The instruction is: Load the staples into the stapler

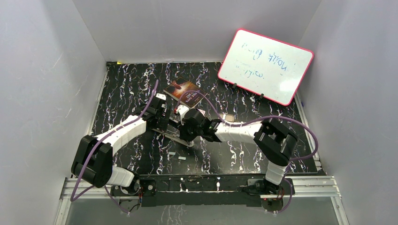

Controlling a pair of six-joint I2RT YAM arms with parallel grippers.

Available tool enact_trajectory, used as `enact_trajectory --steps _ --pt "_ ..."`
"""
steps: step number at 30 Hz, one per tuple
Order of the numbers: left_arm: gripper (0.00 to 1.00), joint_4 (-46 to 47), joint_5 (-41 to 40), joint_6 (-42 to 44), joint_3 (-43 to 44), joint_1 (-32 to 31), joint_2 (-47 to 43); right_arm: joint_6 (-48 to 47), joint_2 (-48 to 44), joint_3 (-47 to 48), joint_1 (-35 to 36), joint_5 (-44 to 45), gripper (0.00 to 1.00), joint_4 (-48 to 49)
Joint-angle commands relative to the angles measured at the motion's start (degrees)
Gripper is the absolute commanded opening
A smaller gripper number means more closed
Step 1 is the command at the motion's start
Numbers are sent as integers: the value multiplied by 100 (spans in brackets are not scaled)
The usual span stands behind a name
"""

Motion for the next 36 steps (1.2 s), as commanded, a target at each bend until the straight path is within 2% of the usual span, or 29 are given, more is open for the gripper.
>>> enact_trajectory --steps 1,36 --pt "94 -60 -107 41 -39 -32 -87 -210 -12 332 -8 213 0 -199" --pt "94 -51 -117 48 -38 -32 -83 -1205 316 838 245 545 0 -826"
